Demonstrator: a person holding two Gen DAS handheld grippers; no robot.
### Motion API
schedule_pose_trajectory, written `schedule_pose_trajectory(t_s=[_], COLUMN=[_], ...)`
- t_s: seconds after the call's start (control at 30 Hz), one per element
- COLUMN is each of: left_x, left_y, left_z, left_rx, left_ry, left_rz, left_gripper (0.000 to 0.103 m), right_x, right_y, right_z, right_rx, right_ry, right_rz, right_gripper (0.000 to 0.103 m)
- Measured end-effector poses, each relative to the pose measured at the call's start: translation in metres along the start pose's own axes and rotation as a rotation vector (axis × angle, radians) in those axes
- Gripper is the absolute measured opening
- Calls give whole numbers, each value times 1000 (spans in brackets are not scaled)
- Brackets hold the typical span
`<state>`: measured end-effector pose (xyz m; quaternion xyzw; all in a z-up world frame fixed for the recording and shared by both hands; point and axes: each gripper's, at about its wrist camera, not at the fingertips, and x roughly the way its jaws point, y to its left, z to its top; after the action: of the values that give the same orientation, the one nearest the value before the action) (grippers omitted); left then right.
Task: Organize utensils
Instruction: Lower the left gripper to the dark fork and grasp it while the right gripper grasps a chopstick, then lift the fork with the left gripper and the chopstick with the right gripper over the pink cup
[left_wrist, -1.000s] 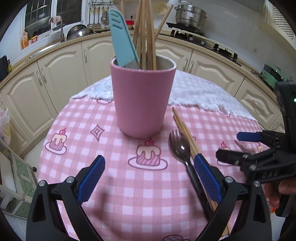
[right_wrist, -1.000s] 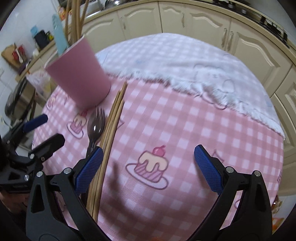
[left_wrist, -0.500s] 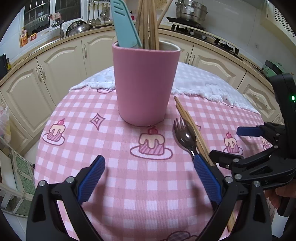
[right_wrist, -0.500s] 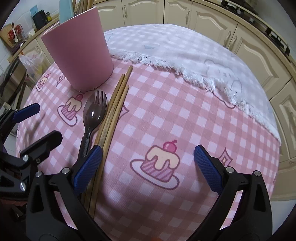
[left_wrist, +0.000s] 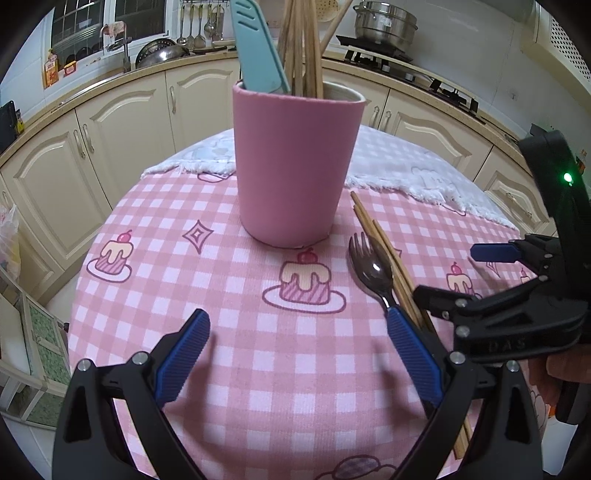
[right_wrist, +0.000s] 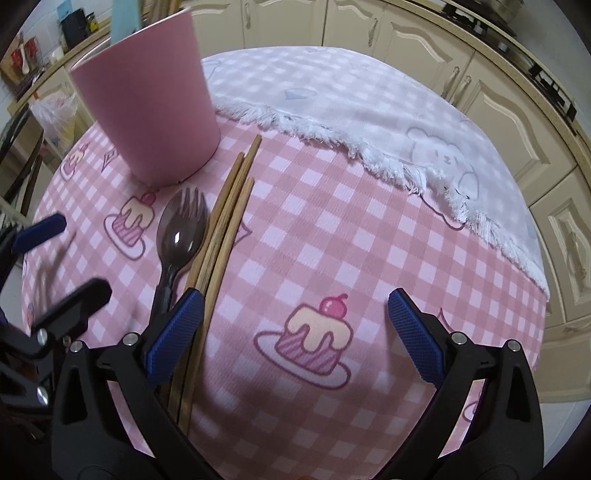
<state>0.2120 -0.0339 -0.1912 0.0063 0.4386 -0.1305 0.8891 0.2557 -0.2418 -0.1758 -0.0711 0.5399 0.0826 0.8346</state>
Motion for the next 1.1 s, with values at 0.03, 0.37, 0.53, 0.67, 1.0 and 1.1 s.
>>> schedule_pose_trajectory(t_s=[0.03, 0.37, 0.53, 0.67, 1.0, 1.1], left_x=[-1, -1, 7, 22, 30, 34], left_y=[-1, -10, -23, -31, -33, -40], left_z=[0, 3, 6, 5, 17, 21], left_rx=[3, 31, 71, 80, 93, 138], left_ry=[-2, 3, 31, 88, 112, 128], left_rz=[0, -21, -12, 0, -4, 2], left_gripper=[95, 95, 95, 95, 53, 45], right_x=[1, -1, -3, -5, -4, -3], right_y=[-1, -5, -21, -30, -30, -26], right_z=[1, -9, -19, -24, -22, -14], right_rx=[6, -2, 27, 43, 96, 84], right_ry=[-2, 15, 10, 6, -34, -46], right_rz=[0, 2, 3, 5, 13, 12], right_gripper=[97, 97, 97, 97, 93, 85])
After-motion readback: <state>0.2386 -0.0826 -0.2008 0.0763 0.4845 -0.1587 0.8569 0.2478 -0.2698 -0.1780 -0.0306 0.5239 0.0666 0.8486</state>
